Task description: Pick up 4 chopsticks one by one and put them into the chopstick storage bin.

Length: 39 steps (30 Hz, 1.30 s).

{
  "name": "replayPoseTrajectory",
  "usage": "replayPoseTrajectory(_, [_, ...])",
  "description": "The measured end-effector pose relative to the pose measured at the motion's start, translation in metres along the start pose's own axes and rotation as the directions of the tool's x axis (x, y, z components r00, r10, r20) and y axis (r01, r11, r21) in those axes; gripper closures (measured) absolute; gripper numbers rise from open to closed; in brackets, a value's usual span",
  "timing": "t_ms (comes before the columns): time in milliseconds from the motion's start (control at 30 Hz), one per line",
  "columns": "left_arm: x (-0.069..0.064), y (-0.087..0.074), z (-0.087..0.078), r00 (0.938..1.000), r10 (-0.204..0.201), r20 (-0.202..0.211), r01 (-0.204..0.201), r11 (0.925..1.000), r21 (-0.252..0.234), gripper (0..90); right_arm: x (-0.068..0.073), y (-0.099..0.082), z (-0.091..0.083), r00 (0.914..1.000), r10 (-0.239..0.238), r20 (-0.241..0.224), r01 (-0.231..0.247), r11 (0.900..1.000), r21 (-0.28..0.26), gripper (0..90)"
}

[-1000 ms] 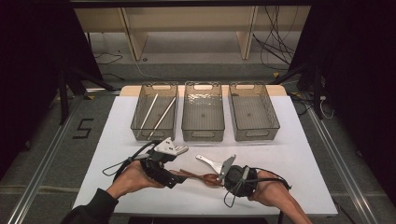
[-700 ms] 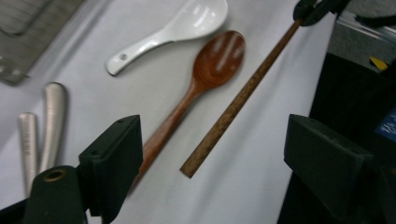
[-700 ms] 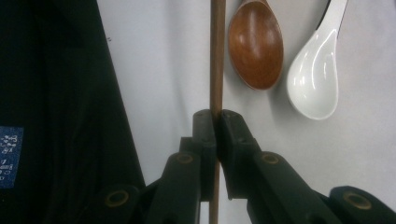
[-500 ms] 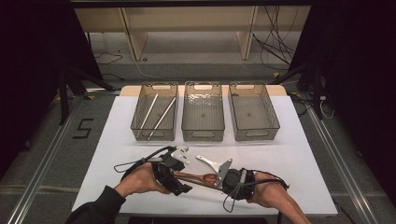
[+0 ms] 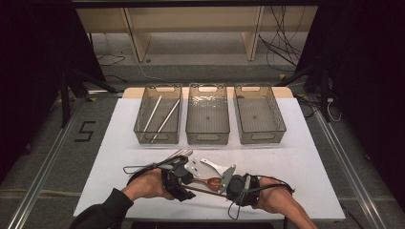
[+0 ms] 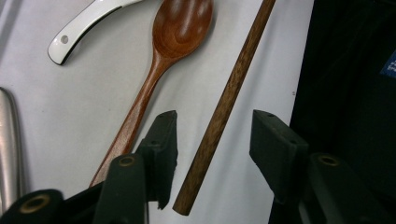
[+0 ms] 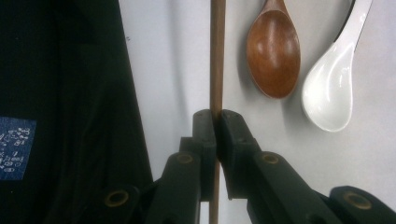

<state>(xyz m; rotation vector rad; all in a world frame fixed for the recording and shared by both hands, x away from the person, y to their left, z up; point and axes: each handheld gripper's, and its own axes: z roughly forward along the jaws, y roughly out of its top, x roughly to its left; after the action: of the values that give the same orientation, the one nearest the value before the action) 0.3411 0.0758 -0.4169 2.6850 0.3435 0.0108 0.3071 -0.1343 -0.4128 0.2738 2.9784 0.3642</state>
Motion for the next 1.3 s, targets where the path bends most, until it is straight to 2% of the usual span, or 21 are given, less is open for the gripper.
replayPoseTrajectory(167, [0.0, 0.0, 0.0, 0.9998, 0.014, 0.014, -0.014, 0.9999, 0.001, 59.1, 0.001, 0.001, 0.0, 1.0, -0.007, -0.006, 0.007, 1.0, 0.002, 85.6])
replayPoseTrajectory(267, [-0.001, 0.0, 0.002, 0.9987, 0.046, 0.022, -0.047, 0.9986, 0.024, 64.5, 0.001, 0.001, 0.0, 0.9999, -0.012, -0.007, 0.012, 0.9999, 0.001, 85.6])
replayPoseTrajectory(433, [-0.004, 0.0, 0.002, 0.9969, 0.074, 0.026, -0.075, 0.9968, 0.028, 73.5, 0.002, 0.001, 0.0, 0.9994, -0.032, -0.013, 0.032, 0.9995, 0.003, 85.5])
replayPoseTrajectory(500, [-0.003, 0.0, 0.001, 0.995, 0.095, 0.032, -0.096, 0.9948, 0.034, 75.1, 0.002, 0.001, 0.0, 0.9988, -0.046, -0.015, 0.046, 0.9989, 0.0, 85.5])
replayPoseTrajectory(600, [-0.005, -0.001, 0.001, 0.9932, 0.106, 0.049, -0.108, 0.9935, 0.037, 76.9, 0.004, 0.001, 0.0, 0.9989, -0.045, -0.008, 0.045, 0.999, -0.006, 85.5])
replayPoseTrajectory(667, [-0.007, -0.001, 0.002, 0.9893, 0.133, 0.062, -0.136, 0.9896, 0.049, 78.6, 0.003, 0.001, -0.001, 0.9981, -0.061, -0.008, 0.061, 0.9981, -0.006, 85.5])
replayPoseTrajectory(833, [-0.009, -0.002, 0.002, 0.9803, 0.164, 0.109, -0.17, 0.9846, 0.041, 82.3, 0.004, -0.001, -0.004, 0.9981, -0.061, 0.005, 0.061, 0.9979, -0.022, 83.9])
replayPoseTrajectory(867, [-0.01, -0.002, 0.002, 0.9805, 0.162, 0.111, -0.167, 0.9854, 0.036, 82.8, 0.003, -0.001, -0.004, 0.9979, -0.064, 0.008, 0.064, 0.9977, -0.023, 83.2])
replayPoseTrajectory(967, [-0.008, -0.002, 0.0, 0.9823, 0.151, 0.11, -0.155, 0.9877, 0.021, 83.1, -0.001, -0.004, -0.007, 0.9992, -0.039, 0.006, 0.039, 0.9983, -0.042, 81.4])
replayPoseTrajectory(1033, [-0.005, -0.004, -0.001, 0.9861, 0.134, 0.098, -0.136, 0.9906, 0.014, 83.2, -0.004, -0.006, -0.012, 0.9998, 0.01, 0.019, -0.009, 0.9982, -0.06, 75.8])
replayPoseTrajectory(1100, [-0.001, -0.007, -0.003, 0.9888, 0.12, 0.089, -0.121, 0.9926, 0.01, 83.3, -0.008, -0.009, -0.017, 0.9986, 0.04, 0.036, -0.037, 0.9961, -0.08, 68.2])
replayPoseTrajectory(1133, [0.001, -0.008, -0.004, 0.9898, 0.113, 0.087, -0.114, 0.9935, 0.007, 83.2, -0.011, -0.012, -0.02, 0.9964, 0.069, 0.049, -0.064, 0.9928, -0.101, 66.5])
replayPoseTrajectory(1167, [0.003, -0.009, -0.005, 0.9908, 0.108, 0.081, -0.109, 0.994, 0.005, 83.2, -0.013, -0.014, -0.023, 0.9935, 0.105, 0.043, -0.099, 0.9889, -0.111, 63.6])
replayPoseTrajectory(1300, [0.008, -0.011, -0.007, 0.9961, 0.074, 0.048, -0.075, 0.9972, 0.005, 83.3, -0.021, -0.02, -0.028, 0.981, 0.184, 0.062, -0.172, 0.9713, -0.165, 53.7])
